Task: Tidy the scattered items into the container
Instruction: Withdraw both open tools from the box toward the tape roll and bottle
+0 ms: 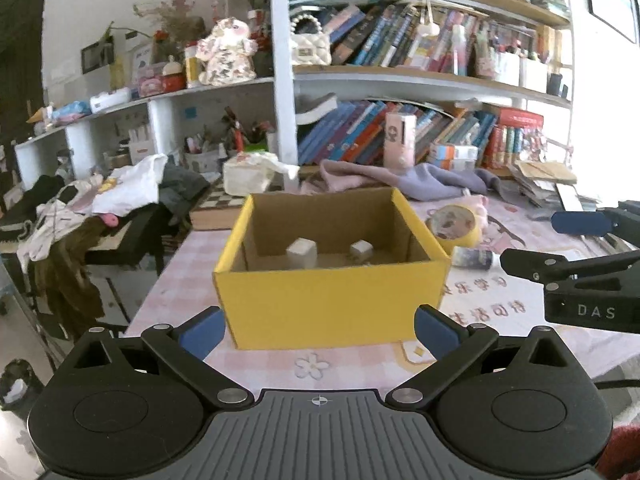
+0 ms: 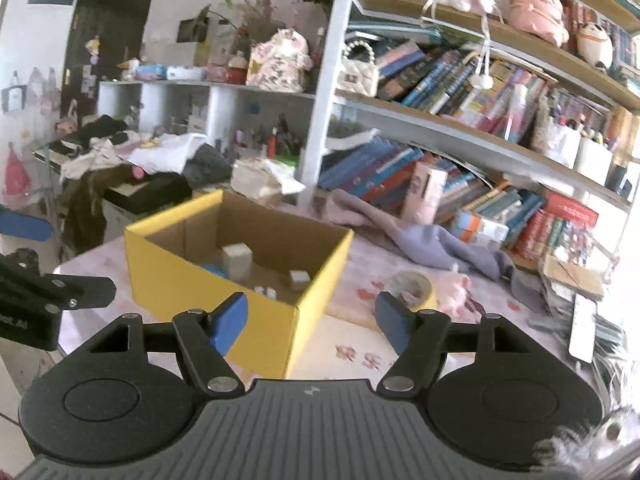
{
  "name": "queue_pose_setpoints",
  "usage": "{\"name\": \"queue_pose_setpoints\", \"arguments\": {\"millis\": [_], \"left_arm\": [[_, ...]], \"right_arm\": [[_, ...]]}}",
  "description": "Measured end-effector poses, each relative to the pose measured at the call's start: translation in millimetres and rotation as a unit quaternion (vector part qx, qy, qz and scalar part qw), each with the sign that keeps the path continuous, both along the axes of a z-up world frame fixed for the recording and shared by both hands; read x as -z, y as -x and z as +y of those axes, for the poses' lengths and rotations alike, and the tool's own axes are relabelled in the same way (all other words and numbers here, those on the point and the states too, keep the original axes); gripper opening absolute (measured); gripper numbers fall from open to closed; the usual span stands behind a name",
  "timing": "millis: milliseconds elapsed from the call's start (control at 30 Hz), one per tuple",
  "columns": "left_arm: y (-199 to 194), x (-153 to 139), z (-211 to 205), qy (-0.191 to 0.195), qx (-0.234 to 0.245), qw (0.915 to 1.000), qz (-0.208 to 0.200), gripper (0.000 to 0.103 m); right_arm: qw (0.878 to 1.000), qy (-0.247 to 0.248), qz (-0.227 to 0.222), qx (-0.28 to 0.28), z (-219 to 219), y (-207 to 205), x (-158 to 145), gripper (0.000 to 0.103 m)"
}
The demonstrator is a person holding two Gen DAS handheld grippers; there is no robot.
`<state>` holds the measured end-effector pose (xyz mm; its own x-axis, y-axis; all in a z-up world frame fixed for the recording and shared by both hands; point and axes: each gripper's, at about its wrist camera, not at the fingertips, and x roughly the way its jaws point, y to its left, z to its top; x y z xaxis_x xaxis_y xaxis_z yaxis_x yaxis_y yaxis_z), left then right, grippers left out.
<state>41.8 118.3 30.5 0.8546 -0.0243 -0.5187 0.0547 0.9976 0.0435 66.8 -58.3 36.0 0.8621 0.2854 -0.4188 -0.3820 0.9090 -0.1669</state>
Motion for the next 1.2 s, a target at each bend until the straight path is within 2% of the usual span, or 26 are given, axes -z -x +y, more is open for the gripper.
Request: {"name": "queue_pose_setpoints", "arguments": {"millis": [233,467,667,933,1100,1200], "left_arm": [[-4,8,-34,-0.009,0.061,0.9979,0.020,0.102],[-13,14,-71,-0.027,0.125,0.9914,0.029,0.102],[-31,16,-108,-0.034,0.173,0.9839,0.029,0.102],[-54,24,-161,-0.051,0.246,0.9671,0.038,0.102],[-69,31,-182,-0.067,0.257,0.9630,0.045,0.102],[-83,30,-193,-0.067,0.247,0.9656,0.046,0.102]], "right_arm": [[0.998,-0.002,0.044,0.040,-26,6,9,0.074],[0.994,-0.011,0.059,0.095,-61,12,15,0.078],[0.991,-0.007,0.055,0.118,-87,9,18,0.079],[0.979,-0.023,0.072,0.188,-141,-9,22,0.078],[0.980,-0.019,0.083,0.181,-155,-28,31,0.078],[0.983,-0.015,0.079,0.167,-160,-47,29,0.078]]}}
